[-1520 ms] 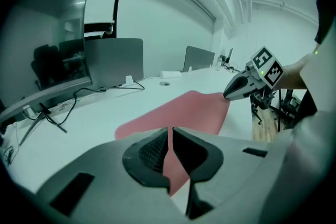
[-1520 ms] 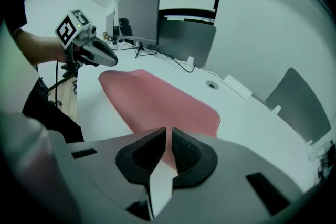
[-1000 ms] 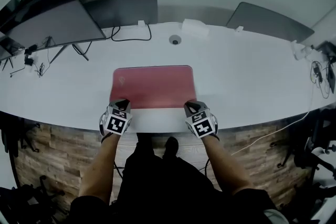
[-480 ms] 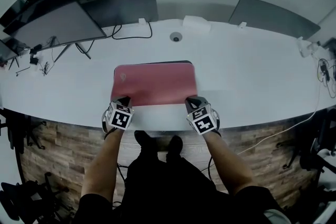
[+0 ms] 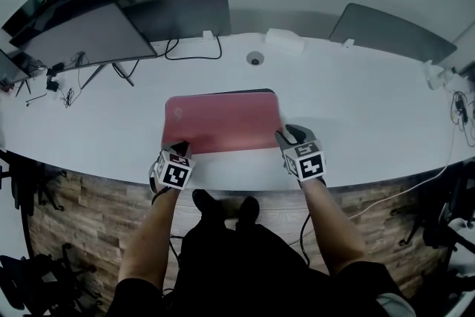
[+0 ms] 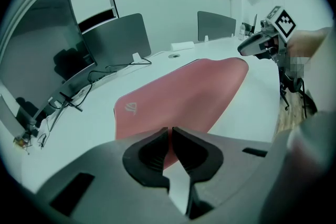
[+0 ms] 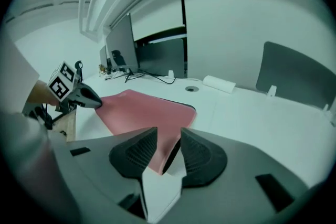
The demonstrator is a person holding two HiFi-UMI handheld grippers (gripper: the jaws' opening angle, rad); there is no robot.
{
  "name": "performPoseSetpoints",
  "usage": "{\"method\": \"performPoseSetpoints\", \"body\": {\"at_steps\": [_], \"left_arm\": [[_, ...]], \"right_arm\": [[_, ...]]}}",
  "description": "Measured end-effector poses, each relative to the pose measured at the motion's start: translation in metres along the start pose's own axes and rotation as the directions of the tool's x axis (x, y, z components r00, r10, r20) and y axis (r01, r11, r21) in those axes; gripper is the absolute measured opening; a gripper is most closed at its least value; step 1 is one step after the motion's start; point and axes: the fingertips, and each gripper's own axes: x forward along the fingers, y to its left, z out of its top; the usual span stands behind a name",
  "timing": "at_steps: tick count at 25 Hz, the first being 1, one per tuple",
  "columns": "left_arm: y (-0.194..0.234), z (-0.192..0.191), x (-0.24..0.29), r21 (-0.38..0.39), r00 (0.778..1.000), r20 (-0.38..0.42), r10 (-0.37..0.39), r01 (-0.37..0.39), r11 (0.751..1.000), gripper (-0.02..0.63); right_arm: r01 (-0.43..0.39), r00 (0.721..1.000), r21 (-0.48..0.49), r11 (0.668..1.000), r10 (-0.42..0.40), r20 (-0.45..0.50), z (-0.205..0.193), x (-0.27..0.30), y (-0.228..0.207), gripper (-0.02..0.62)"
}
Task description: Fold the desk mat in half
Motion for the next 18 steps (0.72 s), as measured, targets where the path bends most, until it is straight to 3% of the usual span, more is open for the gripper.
{"method": "performPoseSetpoints", "body": {"at_steps": [2,5,10,13,16,18], "left_arm": [[0.002,0.001,-0.004,-0.013,1.0,0.01,-0.006,0.006,1.0,0.032],[0.01,0.009,-0.011,-0.038,0.999,0.047,-0.011,0.013,0.999,0.032],[0.038,0.011,-0.021,-0.148,0.999,0.035,-0.004,0.009,0.989,0.032],[0.043,0.013,-0.016,-0.159,0.998,0.038,-0.043,0.048,0.986,0.032],[0.042,0.015,-0.008,-0.089,0.997,0.042,-0.057,0.061,0.994,0.032],[0.039,0.013,-0.001,-0.04,0.998,0.043,-0.055,0.057,0.998,0.032]], "right_arm": [[-0.066,0.996,0.088,0.994,0.071,-0.055,-0.005,0.011,-0.006,0.179],[-0.193,0.966,0.245,0.95,0.227,-0.121,-0.016,0.027,-0.002,0.199],[-0.218,0.943,0.355,0.909,0.289,-0.162,-0.013,0.046,-0.014,0.215],[-0.21,0.929,0.372,0.904,0.304,-0.213,-0.009,0.057,-0.016,0.188],[-0.188,0.937,0.379,0.906,0.281,-0.207,0.002,0.059,-0.025,0.053],[-0.19,0.938,0.394,0.899,0.285,-0.197,0.006,0.057,-0.03,0.023]]}}
